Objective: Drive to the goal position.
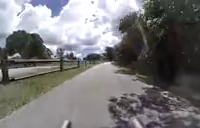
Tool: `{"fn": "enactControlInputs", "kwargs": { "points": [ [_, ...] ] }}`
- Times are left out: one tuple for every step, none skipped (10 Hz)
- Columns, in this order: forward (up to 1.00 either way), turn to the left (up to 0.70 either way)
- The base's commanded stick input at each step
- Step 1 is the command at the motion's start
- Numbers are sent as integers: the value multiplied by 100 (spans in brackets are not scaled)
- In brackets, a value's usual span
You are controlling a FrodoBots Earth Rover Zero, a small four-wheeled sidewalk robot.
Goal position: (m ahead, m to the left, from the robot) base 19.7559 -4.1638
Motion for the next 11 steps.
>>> {"fn": "enactControlInputs", "kwargs": {
  "points": [
    [70, 1],
    [70, 1],
    [70, 1],
    [70, 1],
    [70, 1],
    [70, 1],
    [70, 1],
    [70, 1],
    [70, 1],
    [70, 1],
    [70, 1]
  ]
}}
